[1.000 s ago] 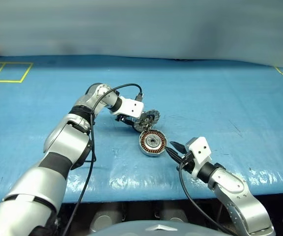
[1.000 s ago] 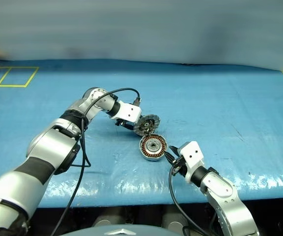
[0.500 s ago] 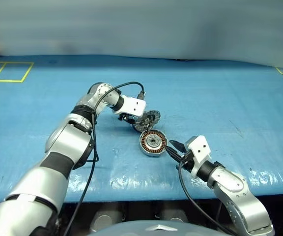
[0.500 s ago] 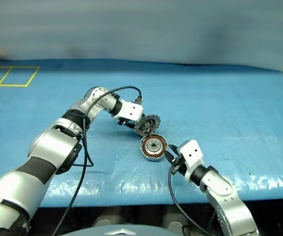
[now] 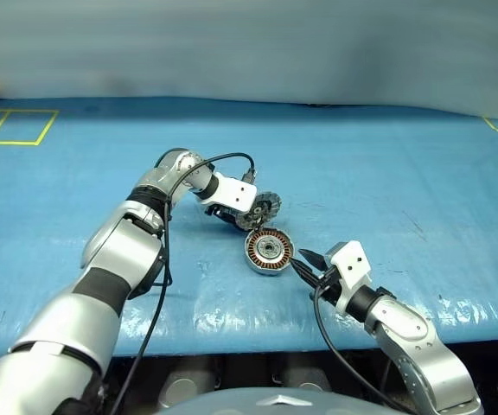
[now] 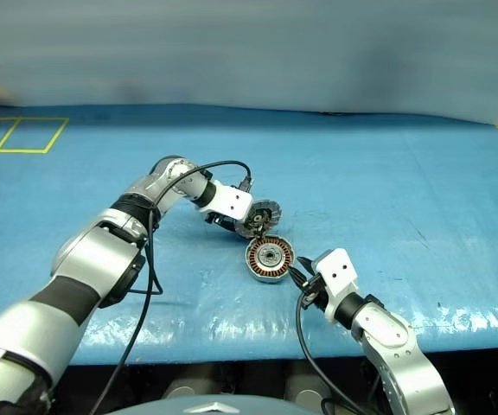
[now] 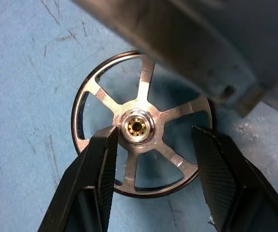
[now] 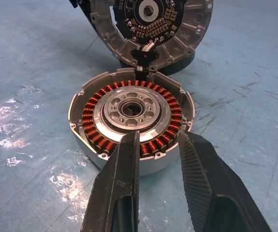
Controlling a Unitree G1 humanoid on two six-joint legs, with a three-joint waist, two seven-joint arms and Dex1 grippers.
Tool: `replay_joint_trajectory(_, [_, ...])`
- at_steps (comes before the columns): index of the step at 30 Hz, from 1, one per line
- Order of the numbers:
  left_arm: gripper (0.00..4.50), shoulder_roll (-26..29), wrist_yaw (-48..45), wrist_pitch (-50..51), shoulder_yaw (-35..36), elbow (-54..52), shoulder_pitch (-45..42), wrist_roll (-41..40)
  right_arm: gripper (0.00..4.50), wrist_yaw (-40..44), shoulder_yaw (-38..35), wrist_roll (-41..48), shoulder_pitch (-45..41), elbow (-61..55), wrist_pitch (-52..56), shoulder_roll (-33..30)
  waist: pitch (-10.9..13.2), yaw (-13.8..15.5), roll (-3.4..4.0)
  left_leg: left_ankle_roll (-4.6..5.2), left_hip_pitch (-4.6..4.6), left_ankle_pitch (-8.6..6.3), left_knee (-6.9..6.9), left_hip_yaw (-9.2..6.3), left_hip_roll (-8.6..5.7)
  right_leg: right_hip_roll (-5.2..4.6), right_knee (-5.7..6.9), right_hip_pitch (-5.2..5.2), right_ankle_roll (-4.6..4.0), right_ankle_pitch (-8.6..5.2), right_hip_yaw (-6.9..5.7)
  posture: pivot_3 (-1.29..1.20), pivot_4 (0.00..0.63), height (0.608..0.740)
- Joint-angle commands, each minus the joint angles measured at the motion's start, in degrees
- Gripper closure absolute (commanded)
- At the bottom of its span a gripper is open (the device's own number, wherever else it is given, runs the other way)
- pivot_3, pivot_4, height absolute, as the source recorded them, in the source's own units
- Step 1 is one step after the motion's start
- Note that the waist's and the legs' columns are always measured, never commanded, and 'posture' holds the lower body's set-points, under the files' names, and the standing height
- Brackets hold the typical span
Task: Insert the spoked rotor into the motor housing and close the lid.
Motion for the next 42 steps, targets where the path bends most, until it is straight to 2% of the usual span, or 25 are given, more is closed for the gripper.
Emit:
replay_joint_trajectory(1, [1.96,0.3,0.5,0.0,0.0,0.3,0.5,0.3,3.19,0.0,-0.3,0.1,-0.5,-1.4,-0.9,0.2,0.0,0.0,0.00,0.00,0.00,0.00,0.00,0.00,0.00,0.00,0.00,0.00,0.00,0.00,0.00,0.00,0.150,0.740])
replay_joint_trajectory(7, [1.96,0.2,0.0,1.1,1.1,0.4,1.0,-0.9,3.19,-0.1,-0.3,-0.1,-0.9,-1.2,-1.0,0.1,0.0,0.0,0.00,0.00,0.00,0.00,0.01,0.00,0.00,0.00,0.00,0.01,0.03,-0.01,0.00,0.00,0.150,0.740])
replay_joint_trajectory(10, [2.57,0.0,-0.7,1.5,1.6,0.4,1.5,-1.4,3.19,-0.1,-0.3,-0.2,-0.9,-1.2,-1.0,0.1,0.0,0.0,0.00,0.00,0.00,0.00,0.01,0.00,0.00,0.00,0.00,0.00,0.10,-0.05,0.00,0.00,0.150,0.740])
replay_joint_trajectory(13, [3.51,0.0,-0.8,1.8,1.8,0.3,1.7,-1.2,3.19,-0.2,-0.5,-0.2,-0.9,-1.2,-0.9,0.1,0.0,0.0,0.01,0.01,0.00,0.00,0.01,0.00,0.00,0.00,0.00,0.00,0.08,-0.04,0.00,0.00,0.150,0.740])
replay_joint_trajectory(17, [3.51,0.8,-1.7,2.3,1.9,0.4,2.2,-1.2,3.19,-0.3,-0.6,-0.4,-1.0,-1.2,-0.9,0.2,0.0,0.1,0.01,0.00,0.00,0.00,0.02,0.00,0.00,0.00,0.00,0.02,0.08,-0.04,0.00,0.00,0.150,0.740])
replay_joint_trajectory(20, [4.05,1.3,-1.8,2.2,2.3,0.2,2.7,-1.9,3.19,-0.3,-0.7,-0.4,-1.4,-1.0,-0.9,0.1,0.0,0.1,0.02,0.00,0.00,0.00,0.03,0.00,0.00,0.00,0.00,0.02,0.11,-0.04,0.00,0.00,0.150,0.740])
replay_joint_trajectory(21, [4.37,1.6,-1.8,2.1,2.4,0.1,2.9,-2.0,3.19,-0.3,-0.7,-0.4,-1.5,-1.0,-0.9,0.1,0.0,0.1,0.03,0.00,0.01,0.00,0.03,0.00,0.01,0.00,0.00,0.02,0.11,-0.04,0.00,0.00,0.150,0.740])
replay_joint_trajectory(36, [4.37,2.0,-0.4,3.8,6.3,-0.5,3.3,-5.4,3.19,0.4,-0.1,-0.6,-3.2,0.1,-1.0,-0.3,0.0,0.2,0.03,0.01,0.00,-0.01,0.07,0.00,0.00,0.01,-0.01,0.02,0.01,0.06,0.01,0.00,0.150,0.740])
replay_joint_trajectory(38, [3.78,1.9,0.6,3.8,6.1,-0.5,3.1,-5.0,3.19,0.3,-0.1,-0.5,-3.1,0.1,-1.0,-0.2,0.0,0.2,0.03,0.02,0.00,-0.02,0.06,0.01,0.00,0.00,-0.01,0.02,-0.01,0.07,0.02,0.00,0.150,0.740])
replay_joint_trajectory(42, [3.78,1.6,-0.2,5.3,5.7,-0.4,3.0,-4.9,3.19,0.1,0.0,-0.6,-3.0,0.0,-1.1,-0.1,0.0,0.2,0.03,0.02,0.00,-0.02,0.06,0.01,0.00,0.01,-0.01,0.01,0.00,0.07,0.02,0.00,0.150,0.740])
